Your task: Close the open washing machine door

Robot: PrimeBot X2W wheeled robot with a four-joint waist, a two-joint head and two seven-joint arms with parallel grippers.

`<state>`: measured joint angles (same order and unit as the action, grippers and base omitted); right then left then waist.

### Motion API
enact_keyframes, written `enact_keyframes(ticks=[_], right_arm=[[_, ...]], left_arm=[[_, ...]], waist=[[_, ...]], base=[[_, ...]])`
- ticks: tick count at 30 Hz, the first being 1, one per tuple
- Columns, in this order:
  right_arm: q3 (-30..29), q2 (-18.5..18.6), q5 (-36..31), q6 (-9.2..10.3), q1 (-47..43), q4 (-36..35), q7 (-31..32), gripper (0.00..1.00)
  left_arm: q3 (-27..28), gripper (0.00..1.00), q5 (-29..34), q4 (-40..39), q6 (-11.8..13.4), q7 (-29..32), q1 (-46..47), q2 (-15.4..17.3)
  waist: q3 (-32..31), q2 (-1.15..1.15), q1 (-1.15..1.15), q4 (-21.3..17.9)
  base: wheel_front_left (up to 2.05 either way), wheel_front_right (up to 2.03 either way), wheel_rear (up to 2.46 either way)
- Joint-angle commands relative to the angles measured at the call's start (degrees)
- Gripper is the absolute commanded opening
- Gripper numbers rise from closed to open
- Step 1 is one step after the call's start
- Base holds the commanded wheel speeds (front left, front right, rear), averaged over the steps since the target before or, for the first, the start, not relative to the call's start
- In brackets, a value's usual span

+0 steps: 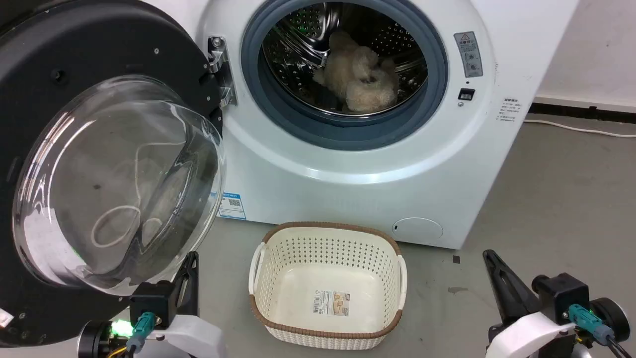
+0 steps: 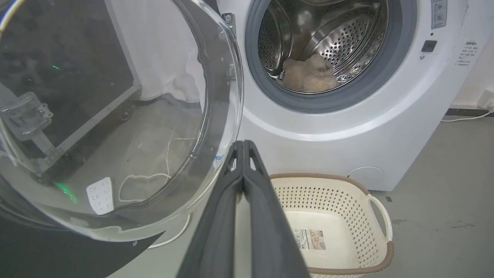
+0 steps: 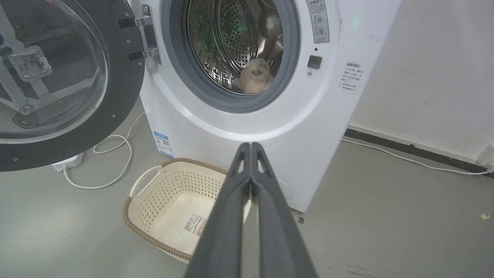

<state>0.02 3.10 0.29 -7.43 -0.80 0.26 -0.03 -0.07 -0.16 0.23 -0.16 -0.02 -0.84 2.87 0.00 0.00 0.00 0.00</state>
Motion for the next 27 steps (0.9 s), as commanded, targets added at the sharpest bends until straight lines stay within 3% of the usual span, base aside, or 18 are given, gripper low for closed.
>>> enact_keyframes(ticks=[1,27], right_arm=[[-0.02,-0.23,-0.29,-0.06,0.8,-0.26,0.03,0.0],[-0.02,-0.23,-0.29,-0.06,0.8,-0.26,0.03,0.0]], left_arm=[[0.07,0.0,0.16,-0.23,0.16,0.02,0.84,0.0],[0.07,0.0,0.16,-0.23,0.16,0.02,0.84,0.0]], waist=[[0.0,0.0,0.0,0.0],[0.0,0.0,0.0,0.0]], base=[[0.0,0.0,0.0],[0.0,0.0,0.0]])
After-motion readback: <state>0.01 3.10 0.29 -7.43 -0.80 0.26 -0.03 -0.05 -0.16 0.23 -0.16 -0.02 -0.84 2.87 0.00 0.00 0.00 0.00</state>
